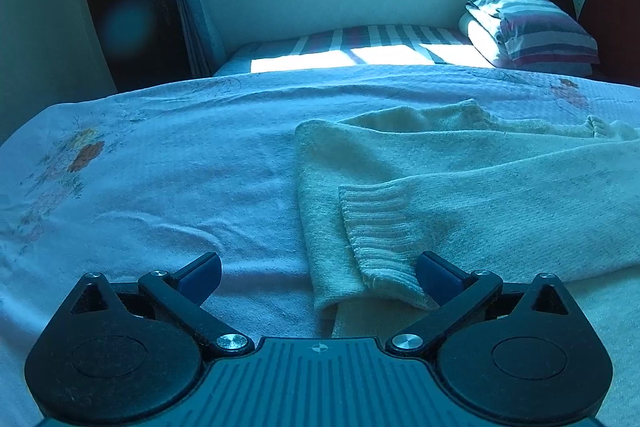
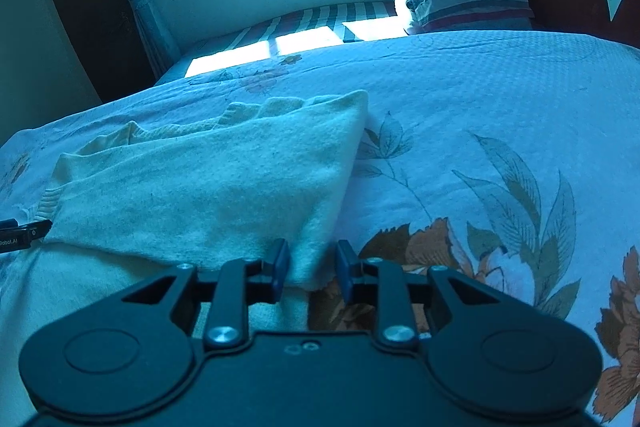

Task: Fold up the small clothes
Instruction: 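Fold the side edge over toward the sweater center with the right tool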

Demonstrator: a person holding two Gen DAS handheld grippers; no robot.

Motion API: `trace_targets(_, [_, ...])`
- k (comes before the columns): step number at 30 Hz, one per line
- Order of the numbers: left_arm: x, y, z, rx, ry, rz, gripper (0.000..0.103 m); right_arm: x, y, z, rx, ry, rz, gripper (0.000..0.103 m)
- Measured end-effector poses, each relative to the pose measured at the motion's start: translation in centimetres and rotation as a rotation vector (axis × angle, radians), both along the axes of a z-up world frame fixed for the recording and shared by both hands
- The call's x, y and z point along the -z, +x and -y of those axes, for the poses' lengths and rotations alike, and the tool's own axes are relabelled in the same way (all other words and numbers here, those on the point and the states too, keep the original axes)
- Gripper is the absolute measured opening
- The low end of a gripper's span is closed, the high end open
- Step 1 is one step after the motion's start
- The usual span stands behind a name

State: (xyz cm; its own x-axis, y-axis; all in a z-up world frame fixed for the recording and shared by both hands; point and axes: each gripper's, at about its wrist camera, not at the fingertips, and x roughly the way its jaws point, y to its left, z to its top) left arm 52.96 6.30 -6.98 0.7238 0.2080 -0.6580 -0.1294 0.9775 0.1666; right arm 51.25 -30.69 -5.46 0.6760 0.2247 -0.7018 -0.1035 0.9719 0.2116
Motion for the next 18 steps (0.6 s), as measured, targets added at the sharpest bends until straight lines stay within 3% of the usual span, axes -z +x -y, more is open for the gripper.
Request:
trace_targets(10, [-0.7, 0.2, 0.0, 0.079, 0.077, -0.021, 0.103, -0.1, 0.1, -0.7, 0.006, -0.043, -0.013, 0.029])
trace_targets(14, [-2.1, -4.5, -1.5, 0.135, 0.102, 0.011, 0.103, -0.8, -1.3, 0.3, 0.093, 0.000, -0.018, 0.031])
trace_targets(18, [-1.7, -11.7, -3.8, 0.189, 0.076, 0.000, 0.103, -1.7, -6.7, 1.6, 0.065, 0.058, -0.001, 0.032])
